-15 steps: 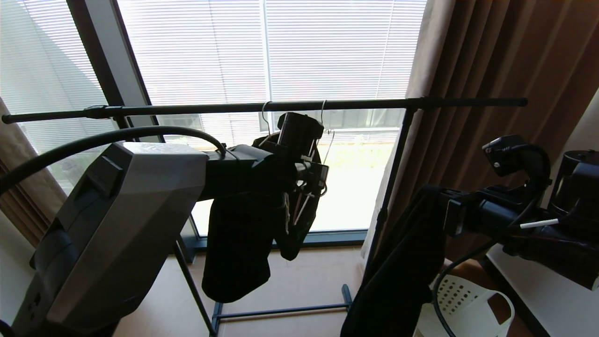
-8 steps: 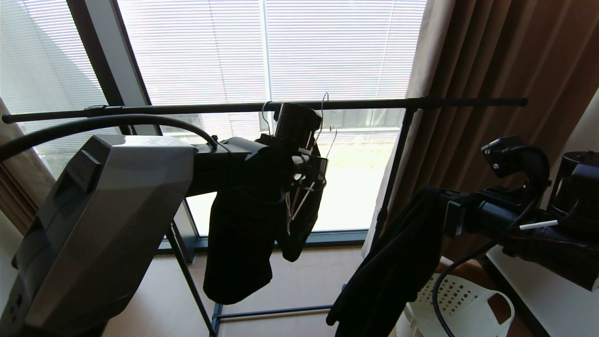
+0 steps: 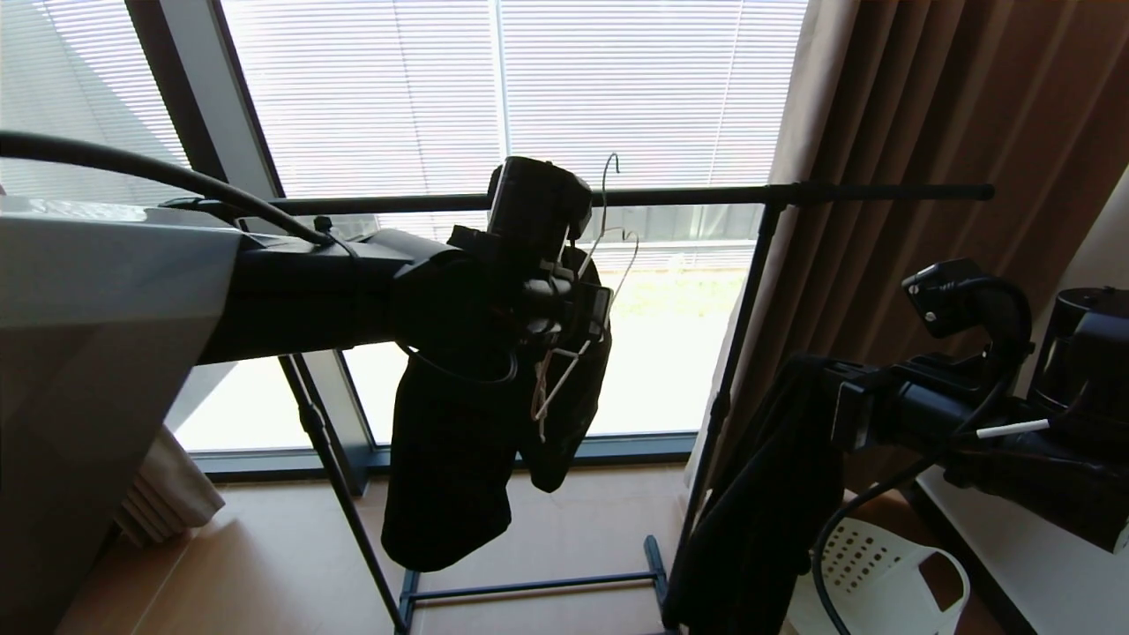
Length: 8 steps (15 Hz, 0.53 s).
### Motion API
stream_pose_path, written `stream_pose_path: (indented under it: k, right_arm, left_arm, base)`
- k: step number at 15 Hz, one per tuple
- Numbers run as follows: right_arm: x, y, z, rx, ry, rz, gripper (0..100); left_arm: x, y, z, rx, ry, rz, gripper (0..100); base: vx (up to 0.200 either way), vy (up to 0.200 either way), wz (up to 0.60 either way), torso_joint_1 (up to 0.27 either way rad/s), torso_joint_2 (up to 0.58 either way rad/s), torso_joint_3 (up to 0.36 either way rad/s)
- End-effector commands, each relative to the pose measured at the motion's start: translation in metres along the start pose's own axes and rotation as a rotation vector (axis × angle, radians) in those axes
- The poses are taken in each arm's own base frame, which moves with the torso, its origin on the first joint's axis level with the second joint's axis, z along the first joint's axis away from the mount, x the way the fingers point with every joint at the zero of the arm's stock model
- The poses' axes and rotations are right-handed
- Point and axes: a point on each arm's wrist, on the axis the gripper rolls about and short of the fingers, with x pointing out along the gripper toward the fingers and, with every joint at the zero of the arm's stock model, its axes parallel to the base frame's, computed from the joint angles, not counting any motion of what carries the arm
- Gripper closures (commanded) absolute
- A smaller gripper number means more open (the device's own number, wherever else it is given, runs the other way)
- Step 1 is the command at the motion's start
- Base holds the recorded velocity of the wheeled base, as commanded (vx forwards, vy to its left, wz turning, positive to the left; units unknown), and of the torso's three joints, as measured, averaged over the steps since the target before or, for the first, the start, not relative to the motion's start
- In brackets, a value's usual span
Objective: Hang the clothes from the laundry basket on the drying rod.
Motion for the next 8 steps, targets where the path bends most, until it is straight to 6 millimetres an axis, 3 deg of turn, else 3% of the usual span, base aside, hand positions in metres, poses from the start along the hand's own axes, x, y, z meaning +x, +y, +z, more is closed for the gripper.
stream_pose_path:
  k: [1,4,5,6,7,8]
  right_arm:
    - [0.0,0.003,-0.001,-0.003,0.004,0.01,100]
    - [-0.003,0.008,-0.001,-0.011,0.0,0.021,100]
    - [-0.006,0.009,0.002,-0.041,-0.017,0.002,100]
    - [-0.006,0.009,0.002,-0.041,-0.017,0.002,100]
    - [-0.015,0.015,0.006,-0.092,-0.047,-0.026,100]
    - [-0.026,0.019,0.003,-0.159,-0.053,-0.057,100]
  left_arm:
    - [-0.035,0.003,0.007,-0.012,-0.023,-0.015,100]
    - [-0.068,0.012,-0.007,-0.033,0.008,-0.016,100]
    - [-0.091,0.018,-0.02,-0.057,0.012,-0.045,100]
    - [-0.091,0.018,-0.02,-0.057,0.012,-0.045,100]
    - [-0.117,0.026,-0.041,-0.065,0.017,-0.089,100]
    - [-0.148,0.035,-0.076,-0.054,0.023,-0.147,100]
  base:
    - [0.0,0.0,0.0,0.0,0.0,0.0]
    - [0.0,0.0,0.0,0.0,0.0,0.0]
    - [0.0,0.0,0.0,0.0,0.0,0.0]
    - [0.0,0.0,0.0,0.0,0.0,0.0]
    - [0.0,0.0,0.0,0.0,0.0,0.0]
    - [0.0,0.0,0.0,0.0,0.0,0.0]
